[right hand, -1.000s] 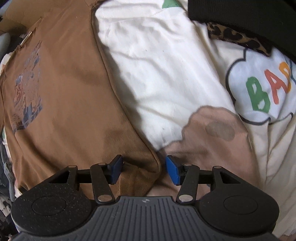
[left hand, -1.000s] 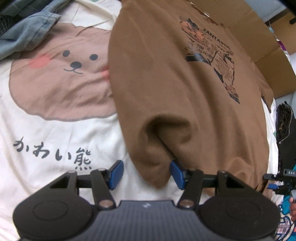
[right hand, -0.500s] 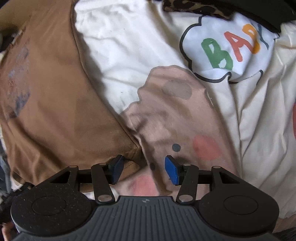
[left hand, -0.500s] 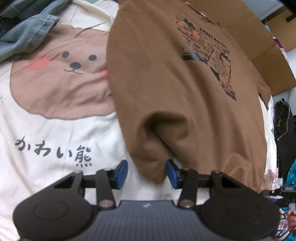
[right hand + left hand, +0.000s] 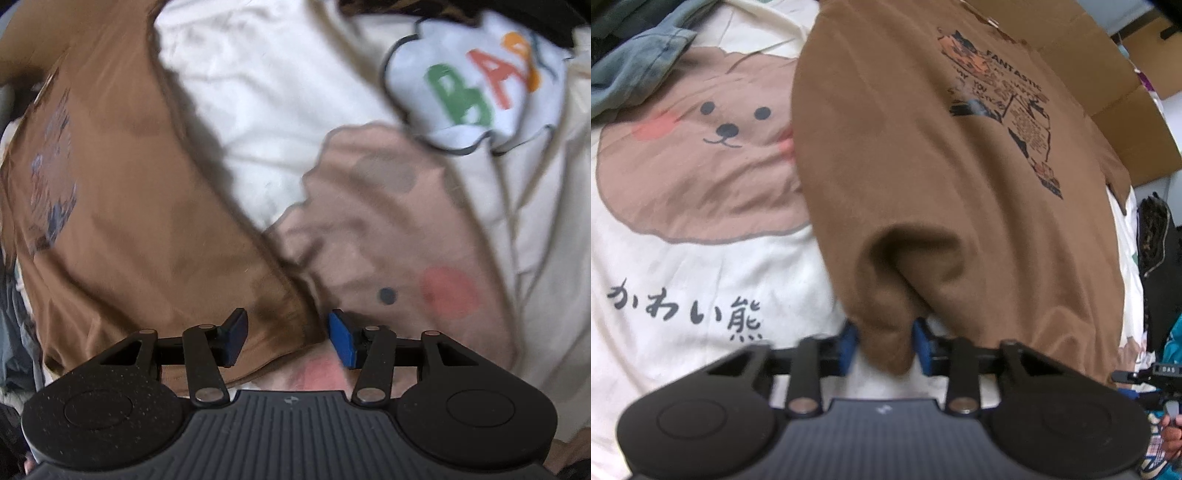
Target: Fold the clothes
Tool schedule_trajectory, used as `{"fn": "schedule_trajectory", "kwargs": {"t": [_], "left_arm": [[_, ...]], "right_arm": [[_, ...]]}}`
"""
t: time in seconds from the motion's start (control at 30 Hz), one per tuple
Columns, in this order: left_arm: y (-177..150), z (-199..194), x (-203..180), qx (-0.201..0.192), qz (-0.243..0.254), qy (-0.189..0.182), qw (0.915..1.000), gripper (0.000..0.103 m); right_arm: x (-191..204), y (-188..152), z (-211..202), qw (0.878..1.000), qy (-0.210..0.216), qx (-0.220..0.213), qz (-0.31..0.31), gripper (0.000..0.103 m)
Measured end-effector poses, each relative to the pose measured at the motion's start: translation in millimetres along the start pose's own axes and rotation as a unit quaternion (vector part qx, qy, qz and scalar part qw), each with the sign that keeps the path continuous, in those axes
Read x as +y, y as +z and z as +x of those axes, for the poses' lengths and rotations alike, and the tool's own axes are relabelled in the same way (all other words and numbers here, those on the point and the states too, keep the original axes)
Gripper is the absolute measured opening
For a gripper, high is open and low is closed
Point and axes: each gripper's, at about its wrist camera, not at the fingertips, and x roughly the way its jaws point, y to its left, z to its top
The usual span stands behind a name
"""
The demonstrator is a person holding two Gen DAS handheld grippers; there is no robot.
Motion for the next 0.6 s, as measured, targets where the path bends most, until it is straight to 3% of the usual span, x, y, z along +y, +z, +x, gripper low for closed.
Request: {"fn": "schedule_trajectory", "kwargs": {"t": [0.03, 0.07, 0.13, 0.4, 0.6], "left_arm": [[0.2, -1.5, -1.0, 0.0, 0.005, 0.005, 1.0, 0.008], [0.7, -4.1, -0.8, -0.002, 0.006, 0.006, 1.0, 0.006], [2.2, -12.4, 0.5, -0.011, 0.007, 0.006, 0.9999, 0.005], [7.3, -56.2, 12.8, -0.039, 0.049, 0.032, 0.9975, 0.005], [23.3, -83.1, 15.6, -0.057, 0.052, 0.058, 0.9954, 0.004]], "right_arm": [[4.0, -1.4, 2.5, 1.0, 0.002, 0.0, -0.008, 0.037], [5.9, -2.9, 3.7, 1.0, -0.001, 0.0, -0.015, 0.021], [7.2, -3.4, -2.2, 1.0, 0.0, -0.006, -0.023, 0.01], [6.9, -1.9, -26.7, 0.998, 0.007, -0.032, -0.054, 0.006], [-2.2, -10.0, -51.7, 0.996, 0.026, -0.05, -0.068, 0.005]]}}
